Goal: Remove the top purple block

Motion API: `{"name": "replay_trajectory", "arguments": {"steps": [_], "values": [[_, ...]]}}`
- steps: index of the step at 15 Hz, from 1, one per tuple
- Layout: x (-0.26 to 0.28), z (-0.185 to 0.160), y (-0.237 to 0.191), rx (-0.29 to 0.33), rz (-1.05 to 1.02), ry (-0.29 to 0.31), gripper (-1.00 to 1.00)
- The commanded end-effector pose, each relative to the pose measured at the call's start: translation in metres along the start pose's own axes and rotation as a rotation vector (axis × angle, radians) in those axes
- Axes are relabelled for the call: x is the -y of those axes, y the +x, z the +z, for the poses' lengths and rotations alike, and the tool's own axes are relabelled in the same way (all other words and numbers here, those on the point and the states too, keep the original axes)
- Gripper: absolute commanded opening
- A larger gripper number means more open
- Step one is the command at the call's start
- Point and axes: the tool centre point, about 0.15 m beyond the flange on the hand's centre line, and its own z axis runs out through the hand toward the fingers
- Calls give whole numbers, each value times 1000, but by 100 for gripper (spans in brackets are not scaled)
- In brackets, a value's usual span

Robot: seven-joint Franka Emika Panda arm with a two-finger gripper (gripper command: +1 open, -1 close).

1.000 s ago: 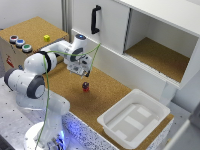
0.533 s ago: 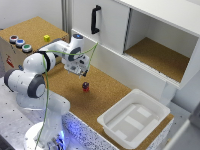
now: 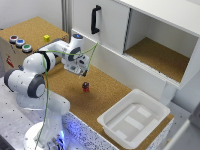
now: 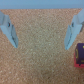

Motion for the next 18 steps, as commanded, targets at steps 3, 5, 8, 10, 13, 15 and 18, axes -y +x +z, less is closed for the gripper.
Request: {"name": "replay_trajectory", "arguments": {"steps": [3, 5, 8, 10, 13, 15, 18], "values": [[-2, 6, 6, -1, -15, -23, 100], [-8, 21, 12, 39, -26, -52, 100], [-13, 40, 12, 54, -27, -65, 100], [-7, 55, 13, 61, -48, -48, 100], [1, 67, 17, 62, -96, -40, 100], [-6, 68, 17, 31, -111, -27, -100], [-23, 64, 17, 3, -102, -15, -100]]}}
